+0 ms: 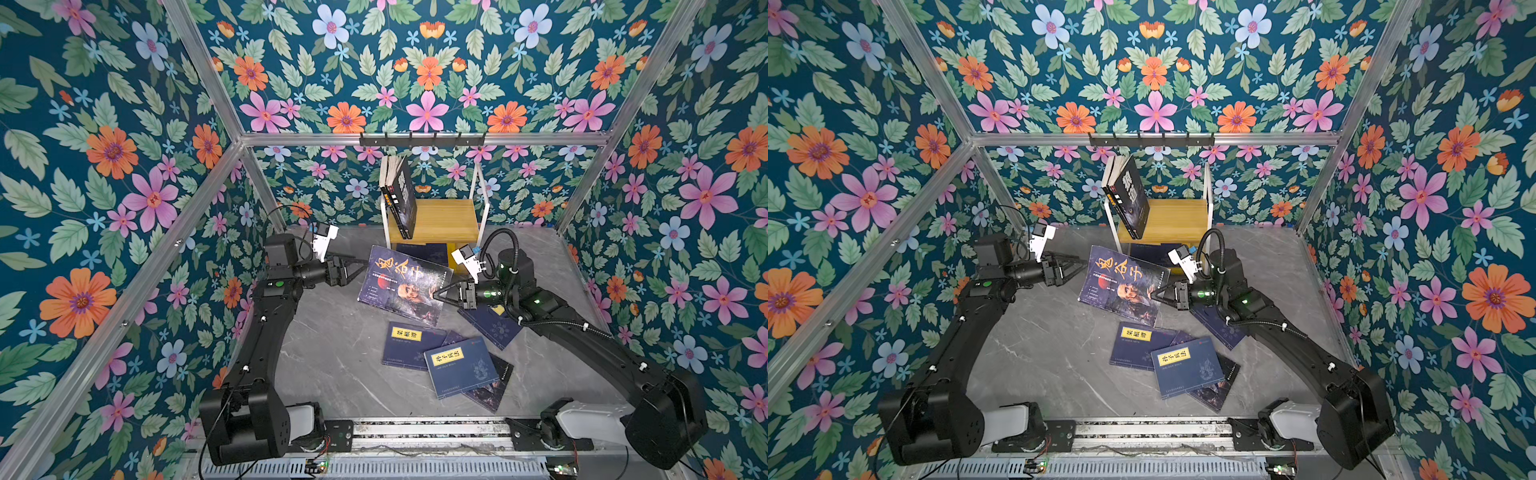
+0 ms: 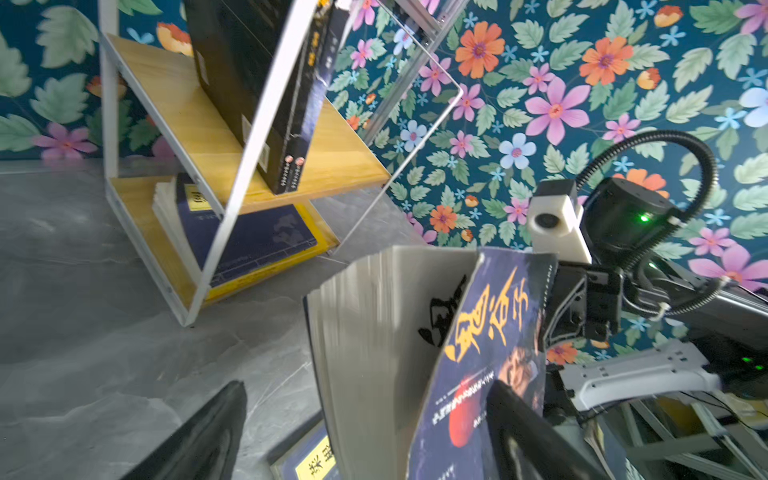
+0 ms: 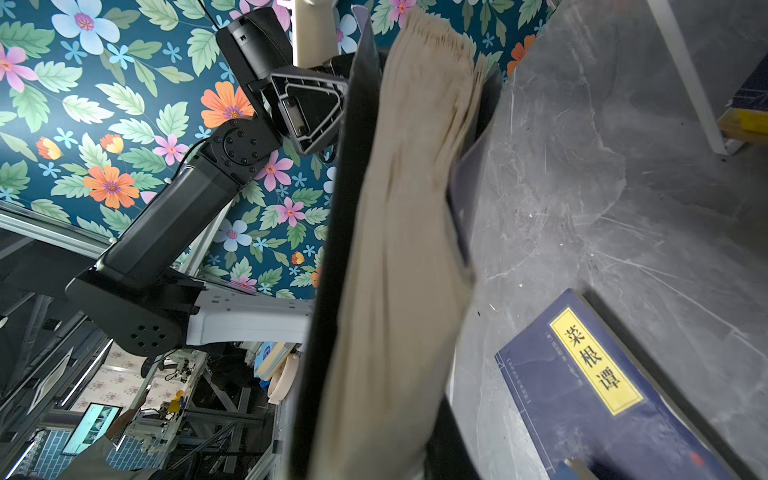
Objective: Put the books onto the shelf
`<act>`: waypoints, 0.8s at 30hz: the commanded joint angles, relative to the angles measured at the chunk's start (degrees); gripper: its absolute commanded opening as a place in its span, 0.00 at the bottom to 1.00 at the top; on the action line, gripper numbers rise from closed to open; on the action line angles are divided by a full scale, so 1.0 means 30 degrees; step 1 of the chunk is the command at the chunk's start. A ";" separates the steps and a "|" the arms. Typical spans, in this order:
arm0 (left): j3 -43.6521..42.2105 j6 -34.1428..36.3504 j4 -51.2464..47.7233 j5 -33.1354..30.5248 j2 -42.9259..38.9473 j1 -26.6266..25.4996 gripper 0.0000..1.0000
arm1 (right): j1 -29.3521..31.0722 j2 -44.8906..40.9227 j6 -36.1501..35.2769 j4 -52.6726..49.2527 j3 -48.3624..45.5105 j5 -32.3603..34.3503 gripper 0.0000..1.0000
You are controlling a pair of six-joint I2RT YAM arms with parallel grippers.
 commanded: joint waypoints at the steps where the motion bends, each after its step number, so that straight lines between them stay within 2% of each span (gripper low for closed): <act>1: -0.0334 -0.0101 0.0861 0.1955 -0.0138 -0.0327 0.92 | -0.0017 0.0088 -0.0112 0.1843 0.0401 -0.0891 0.00; 4: -0.0651 -0.0086 0.1147 0.1928 -0.0125 -0.0552 0.91 | -0.0030 0.0350 -0.0239 0.1624 0.0894 -0.1399 0.00; 7: -0.0550 -0.0660 0.1549 0.2177 0.0192 -0.0924 0.82 | -0.0070 0.0682 -0.0229 0.1771 0.1167 -0.1849 0.00; 12: -0.0435 -0.2027 0.2528 0.2804 0.0597 -0.1411 0.47 | -0.0120 0.1291 -0.0447 0.1848 0.1334 -0.1823 0.00; 14: -0.0457 -0.2282 0.2859 0.2750 0.0754 -0.1521 0.21 | -0.0177 0.1576 -0.0472 0.2010 0.1275 -0.1587 0.00; 16: -0.0631 -0.2932 0.3556 0.2543 0.0921 -0.1534 0.01 | -0.0453 0.1908 -0.0427 0.1903 0.1375 -0.1472 0.00; 19: -0.0873 -0.3830 0.4380 0.2470 0.1017 -0.1529 0.00 | -0.1033 0.2041 -0.0136 0.1754 0.1233 -0.0991 0.00; 20: -0.0983 -0.4092 0.4608 0.2448 0.1073 -0.1531 0.00 | -0.1208 0.2012 -0.0144 0.1693 0.1067 -0.0834 0.03; 23: -0.1236 -0.5332 0.5893 0.2387 0.1246 -0.1551 0.00 | -0.1484 0.1599 -0.1197 -0.0019 0.0767 0.0852 0.31; 24: -0.1265 -0.5687 0.6202 0.2328 0.1311 -0.1527 0.00 | -0.1500 0.1428 -0.1668 -0.0910 0.0712 0.1679 0.37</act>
